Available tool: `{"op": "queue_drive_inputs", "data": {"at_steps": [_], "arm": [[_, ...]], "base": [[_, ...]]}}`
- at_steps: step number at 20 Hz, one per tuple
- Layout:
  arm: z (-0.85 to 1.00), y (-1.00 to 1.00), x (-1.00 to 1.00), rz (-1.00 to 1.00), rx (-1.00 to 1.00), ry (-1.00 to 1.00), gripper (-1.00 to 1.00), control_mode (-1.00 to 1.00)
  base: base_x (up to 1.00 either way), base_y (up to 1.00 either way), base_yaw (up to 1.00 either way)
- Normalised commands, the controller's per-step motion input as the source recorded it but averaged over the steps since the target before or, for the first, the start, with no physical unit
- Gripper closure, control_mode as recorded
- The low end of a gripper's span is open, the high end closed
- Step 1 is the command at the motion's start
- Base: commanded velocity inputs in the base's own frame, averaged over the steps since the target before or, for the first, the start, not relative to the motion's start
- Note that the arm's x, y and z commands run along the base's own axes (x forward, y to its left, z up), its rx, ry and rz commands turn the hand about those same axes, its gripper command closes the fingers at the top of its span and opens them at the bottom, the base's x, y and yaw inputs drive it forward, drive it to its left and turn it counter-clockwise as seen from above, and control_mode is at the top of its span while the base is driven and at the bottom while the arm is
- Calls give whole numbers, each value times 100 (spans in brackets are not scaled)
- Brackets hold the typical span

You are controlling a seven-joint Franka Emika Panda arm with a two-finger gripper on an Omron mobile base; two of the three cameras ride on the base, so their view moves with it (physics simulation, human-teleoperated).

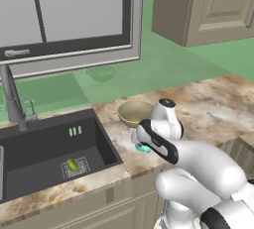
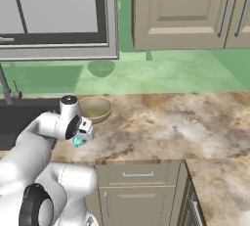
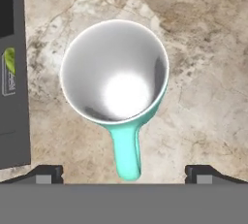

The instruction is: Clear the mugs and bowl far away from the sink.

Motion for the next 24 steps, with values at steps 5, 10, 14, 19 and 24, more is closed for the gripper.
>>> {"op": "queue_drive_inputs", "data": {"at_steps": [5, 10, 14, 19, 24], "arm": [[-21, 1, 23, 0, 0, 0, -100, -100], [-26, 0, 12, 0, 0, 0, -100, -100], [-23, 0, -22, 0, 0, -3, -100, -100], [-11, 0, -30, 0, 0, -7, -100, -100], [-14, 3, -15, 0, 1, -6, 100, -100]], "base": [[0, 0, 0], [0, 0, 0], [0, 0, 0], [0, 0, 0], [0, 0, 0]]}}
